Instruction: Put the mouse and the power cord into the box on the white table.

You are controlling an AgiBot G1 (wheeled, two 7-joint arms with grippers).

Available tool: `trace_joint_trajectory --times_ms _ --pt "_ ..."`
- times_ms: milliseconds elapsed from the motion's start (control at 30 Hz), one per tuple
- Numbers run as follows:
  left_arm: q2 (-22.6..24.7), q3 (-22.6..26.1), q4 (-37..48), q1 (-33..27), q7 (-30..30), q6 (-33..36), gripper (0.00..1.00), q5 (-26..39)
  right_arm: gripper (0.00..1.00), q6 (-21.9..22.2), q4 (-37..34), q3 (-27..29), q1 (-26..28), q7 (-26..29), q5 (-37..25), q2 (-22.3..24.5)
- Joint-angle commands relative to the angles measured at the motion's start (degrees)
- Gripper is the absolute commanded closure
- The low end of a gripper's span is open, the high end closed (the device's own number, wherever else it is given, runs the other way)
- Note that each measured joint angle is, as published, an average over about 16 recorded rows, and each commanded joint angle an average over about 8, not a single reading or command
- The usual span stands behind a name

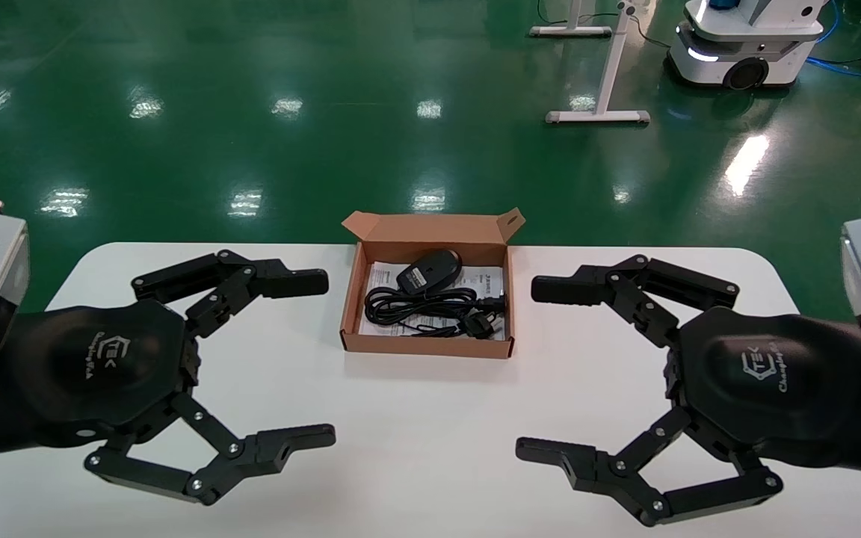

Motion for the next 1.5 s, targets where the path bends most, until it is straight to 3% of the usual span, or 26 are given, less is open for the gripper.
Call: trace_joint_trajectory --times_ms 33,1500 --pt "0.0 0.0 0.0 0.0 0.0 0.0 0.0 0.0 0.0 0.0 0.0 0.0 0.0 0.0 0.0 0.0" --pt "0.1 0.0 0.1 -0.1 0.0 0.0 0.0 0.1 0.0 0.0 -0.1 0.0 0.1 -0.1 -0.1 0.0"
